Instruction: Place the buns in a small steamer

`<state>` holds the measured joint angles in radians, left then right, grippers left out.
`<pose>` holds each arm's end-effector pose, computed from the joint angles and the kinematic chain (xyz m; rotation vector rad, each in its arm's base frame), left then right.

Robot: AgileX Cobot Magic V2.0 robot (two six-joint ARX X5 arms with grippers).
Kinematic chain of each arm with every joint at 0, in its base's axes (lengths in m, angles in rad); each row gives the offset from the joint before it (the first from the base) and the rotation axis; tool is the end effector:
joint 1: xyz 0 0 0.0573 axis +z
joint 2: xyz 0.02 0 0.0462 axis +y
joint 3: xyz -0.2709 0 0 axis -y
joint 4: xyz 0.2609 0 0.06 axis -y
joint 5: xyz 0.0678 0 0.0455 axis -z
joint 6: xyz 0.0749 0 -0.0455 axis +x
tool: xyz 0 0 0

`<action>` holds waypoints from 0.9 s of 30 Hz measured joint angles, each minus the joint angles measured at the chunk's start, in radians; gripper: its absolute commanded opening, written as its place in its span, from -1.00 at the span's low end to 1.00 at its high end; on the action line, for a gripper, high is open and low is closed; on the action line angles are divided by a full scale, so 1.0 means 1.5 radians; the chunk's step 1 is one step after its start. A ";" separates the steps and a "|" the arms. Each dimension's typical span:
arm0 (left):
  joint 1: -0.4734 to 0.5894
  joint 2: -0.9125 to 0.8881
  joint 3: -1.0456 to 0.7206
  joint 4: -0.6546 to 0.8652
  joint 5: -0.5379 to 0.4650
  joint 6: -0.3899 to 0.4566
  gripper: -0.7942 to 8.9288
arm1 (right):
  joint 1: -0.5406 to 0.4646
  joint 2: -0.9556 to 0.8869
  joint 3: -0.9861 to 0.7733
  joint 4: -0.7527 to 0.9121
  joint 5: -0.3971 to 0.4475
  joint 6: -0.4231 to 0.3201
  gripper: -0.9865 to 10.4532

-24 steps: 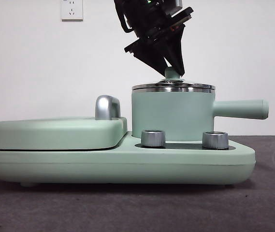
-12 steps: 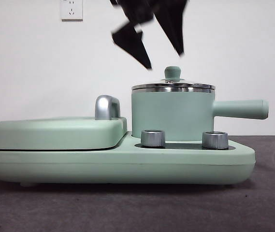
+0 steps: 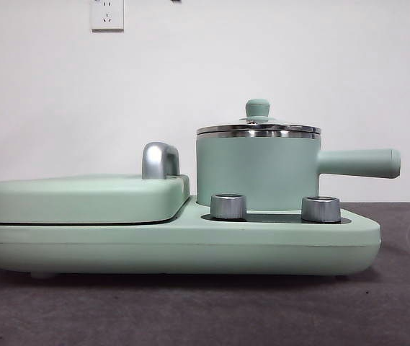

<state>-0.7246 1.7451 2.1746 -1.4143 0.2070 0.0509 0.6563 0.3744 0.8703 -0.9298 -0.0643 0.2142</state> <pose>0.2573 -0.2483 0.4159 0.3042 0.9640 -0.8788 0.0748 0.0637 0.3196 0.0726 0.4971 0.6593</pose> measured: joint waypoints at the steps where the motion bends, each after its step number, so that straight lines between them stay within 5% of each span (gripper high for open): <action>1: -0.002 -0.023 -0.024 0.000 0.000 0.000 0.06 | 0.000 0.000 0.000 0.000 -0.007 0.000 -0.11; 9: -0.002 -0.215 -0.287 0.020 0.000 -0.011 0.06 | 0.000 0.000 0.000 0.000 -0.035 -0.002 -0.11; 19: -0.001 -0.556 -0.675 0.278 0.000 -0.115 0.06 | 0.000 0.000 0.000 0.000 -0.066 -0.031 -0.11; 27: 0.000 -0.749 -0.851 0.387 -0.056 -0.195 0.06 | 0.001 0.000 0.000 0.000 -0.102 -0.035 -0.11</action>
<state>-0.7246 0.6209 0.8986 -0.8337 0.1223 -0.2413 0.6575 0.3744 0.8703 -0.9302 -0.2172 0.1616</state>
